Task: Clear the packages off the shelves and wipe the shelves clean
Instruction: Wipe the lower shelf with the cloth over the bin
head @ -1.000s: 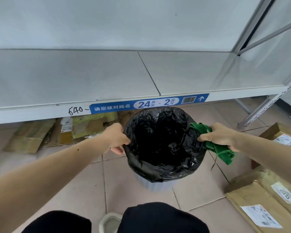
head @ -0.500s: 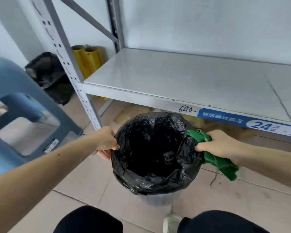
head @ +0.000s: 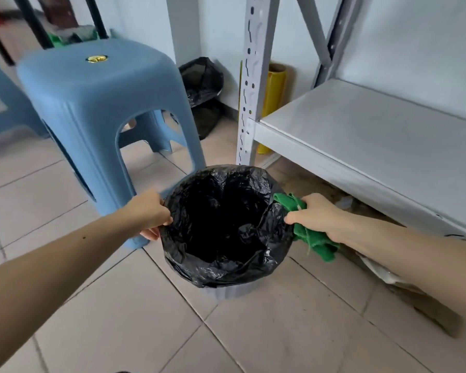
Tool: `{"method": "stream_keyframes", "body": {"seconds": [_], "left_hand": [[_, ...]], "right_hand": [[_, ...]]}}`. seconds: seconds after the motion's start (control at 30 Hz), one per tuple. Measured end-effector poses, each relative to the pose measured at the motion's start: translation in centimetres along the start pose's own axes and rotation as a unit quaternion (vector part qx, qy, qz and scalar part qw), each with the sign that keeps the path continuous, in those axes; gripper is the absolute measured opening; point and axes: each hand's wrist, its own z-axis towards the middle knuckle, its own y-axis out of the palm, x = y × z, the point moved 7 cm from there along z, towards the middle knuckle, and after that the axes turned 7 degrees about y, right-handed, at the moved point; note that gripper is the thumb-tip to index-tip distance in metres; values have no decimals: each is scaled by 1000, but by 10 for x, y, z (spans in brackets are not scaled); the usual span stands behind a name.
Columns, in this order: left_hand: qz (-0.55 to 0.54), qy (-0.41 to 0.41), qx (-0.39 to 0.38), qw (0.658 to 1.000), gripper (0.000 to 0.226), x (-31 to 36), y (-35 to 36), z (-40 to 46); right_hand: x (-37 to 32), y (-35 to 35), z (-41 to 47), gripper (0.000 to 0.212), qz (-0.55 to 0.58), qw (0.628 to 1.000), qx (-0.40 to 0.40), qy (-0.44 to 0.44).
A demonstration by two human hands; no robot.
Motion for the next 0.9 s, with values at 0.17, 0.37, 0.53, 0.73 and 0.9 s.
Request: {"method": "stream_keyframes", "body": {"seconds": [0.17,0.37,0.53,0.73,0.9], "left_hand": [[-42,-26,15,999,10,-16,-3,13],[-57,-89,56,993,56,-20,-6,-14],[-150,-68,83,983,41,35,-12,-67],[-490,-81,-114,860,64,155,-33,-99],[-566,-105,-34,817,61,171,-100,-100]], "right_hand": [[-9,9,23,30,13,1000,-14,-10],[-21,-11,10,34,25,999,30,9],[-69,-29,-43,18,89,994,63,-13],[-188,-13,-124,33,261,939,-222,-4],[-254,-33,-147,39,352,889,-292,20]]}}
